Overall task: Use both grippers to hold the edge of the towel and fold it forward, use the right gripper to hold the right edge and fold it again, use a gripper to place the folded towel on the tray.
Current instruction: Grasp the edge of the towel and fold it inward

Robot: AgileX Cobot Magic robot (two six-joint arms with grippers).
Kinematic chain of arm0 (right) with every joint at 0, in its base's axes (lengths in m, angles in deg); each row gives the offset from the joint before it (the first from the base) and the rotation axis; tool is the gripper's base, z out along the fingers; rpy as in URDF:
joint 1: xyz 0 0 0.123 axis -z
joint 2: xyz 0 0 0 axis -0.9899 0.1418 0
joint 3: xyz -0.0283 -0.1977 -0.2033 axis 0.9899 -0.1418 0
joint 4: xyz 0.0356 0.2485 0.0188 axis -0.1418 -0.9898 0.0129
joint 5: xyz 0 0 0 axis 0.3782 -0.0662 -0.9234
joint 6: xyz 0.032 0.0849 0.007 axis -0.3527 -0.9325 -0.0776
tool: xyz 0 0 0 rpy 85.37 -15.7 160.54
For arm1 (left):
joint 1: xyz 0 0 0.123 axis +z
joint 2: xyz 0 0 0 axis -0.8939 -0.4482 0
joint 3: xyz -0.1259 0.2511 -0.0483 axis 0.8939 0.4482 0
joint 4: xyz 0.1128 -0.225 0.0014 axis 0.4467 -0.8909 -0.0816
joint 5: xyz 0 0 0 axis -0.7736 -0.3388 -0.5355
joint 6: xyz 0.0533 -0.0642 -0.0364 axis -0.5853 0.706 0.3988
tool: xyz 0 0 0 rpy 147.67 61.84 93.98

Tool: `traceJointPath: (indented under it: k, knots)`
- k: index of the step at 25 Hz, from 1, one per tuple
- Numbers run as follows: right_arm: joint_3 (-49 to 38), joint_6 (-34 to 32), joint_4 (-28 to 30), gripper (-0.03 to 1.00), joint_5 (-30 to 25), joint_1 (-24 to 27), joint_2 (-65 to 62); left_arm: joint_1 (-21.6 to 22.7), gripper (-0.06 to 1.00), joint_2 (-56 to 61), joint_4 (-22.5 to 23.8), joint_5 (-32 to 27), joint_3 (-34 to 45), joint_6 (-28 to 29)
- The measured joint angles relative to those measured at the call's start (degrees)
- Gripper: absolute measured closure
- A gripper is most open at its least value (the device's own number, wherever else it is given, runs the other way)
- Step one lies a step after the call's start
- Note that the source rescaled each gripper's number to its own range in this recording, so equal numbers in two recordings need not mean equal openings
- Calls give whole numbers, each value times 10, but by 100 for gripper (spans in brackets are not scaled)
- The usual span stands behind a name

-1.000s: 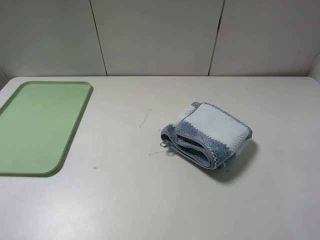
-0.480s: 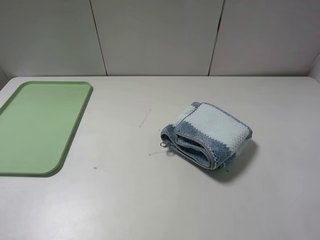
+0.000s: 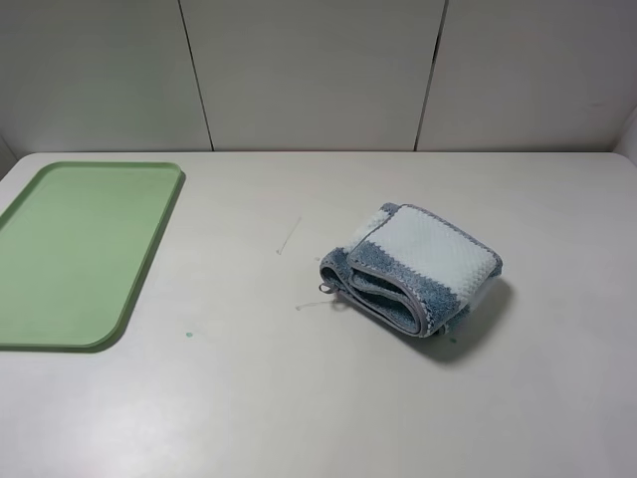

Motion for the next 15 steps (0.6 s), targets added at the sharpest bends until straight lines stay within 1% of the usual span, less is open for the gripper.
traceJointPath:
  k: [4,9,12,15]
  knots:
    - [0,0,0,-3,0,0,0,1,-2,-101,-30,16,-45,-32]
    - [0,0,0,-3,0,0,0,2,-2,-221,-80,54,-89,-94]
    - [0,0,0,-3,0,0,0,2,-3,-282,-125,79,-104,-136]
    - [0,0,0,-3,0,0,0,2,-3,-341,-185,110,-114,-195]
